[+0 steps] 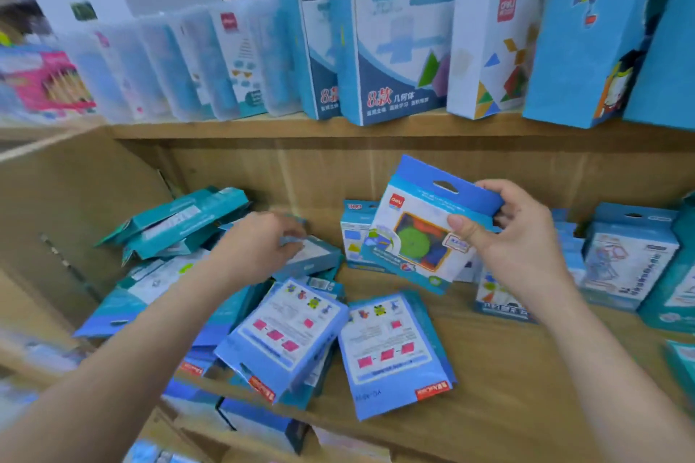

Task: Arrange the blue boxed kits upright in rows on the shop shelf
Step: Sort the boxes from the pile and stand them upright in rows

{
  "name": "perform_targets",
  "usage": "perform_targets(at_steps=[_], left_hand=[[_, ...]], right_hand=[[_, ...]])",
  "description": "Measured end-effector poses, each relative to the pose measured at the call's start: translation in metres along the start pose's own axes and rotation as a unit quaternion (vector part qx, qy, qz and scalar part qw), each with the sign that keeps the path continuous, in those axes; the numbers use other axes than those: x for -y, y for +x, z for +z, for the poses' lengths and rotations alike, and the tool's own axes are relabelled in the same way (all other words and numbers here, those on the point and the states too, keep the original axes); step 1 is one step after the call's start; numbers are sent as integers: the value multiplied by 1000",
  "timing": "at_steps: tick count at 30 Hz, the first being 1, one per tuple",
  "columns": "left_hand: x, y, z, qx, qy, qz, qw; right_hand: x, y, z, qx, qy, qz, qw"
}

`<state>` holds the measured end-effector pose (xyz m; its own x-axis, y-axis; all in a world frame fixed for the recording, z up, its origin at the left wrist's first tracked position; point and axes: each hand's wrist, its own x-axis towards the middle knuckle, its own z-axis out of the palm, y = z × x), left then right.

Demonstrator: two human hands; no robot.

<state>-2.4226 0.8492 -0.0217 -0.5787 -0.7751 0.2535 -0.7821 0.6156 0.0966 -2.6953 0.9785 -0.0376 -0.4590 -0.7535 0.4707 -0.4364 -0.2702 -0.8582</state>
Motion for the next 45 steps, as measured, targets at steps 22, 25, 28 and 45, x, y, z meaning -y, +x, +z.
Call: perform_targets(at_steps=[22,25,28,45], left_hand=[[-1,63,70,113,-120,102,981],[1,65,71,135,-127,111,976],[1,66,72,133,-151,115,973],[-32,55,63,113,-149,188,964]], right_hand=[[-50,4,84,163,-206,99,960],[-36,-16,62,218,-218,185,933],[-30,-45,55,352,-231,248,873],[-40,-111,50,245,-208,268,908]])
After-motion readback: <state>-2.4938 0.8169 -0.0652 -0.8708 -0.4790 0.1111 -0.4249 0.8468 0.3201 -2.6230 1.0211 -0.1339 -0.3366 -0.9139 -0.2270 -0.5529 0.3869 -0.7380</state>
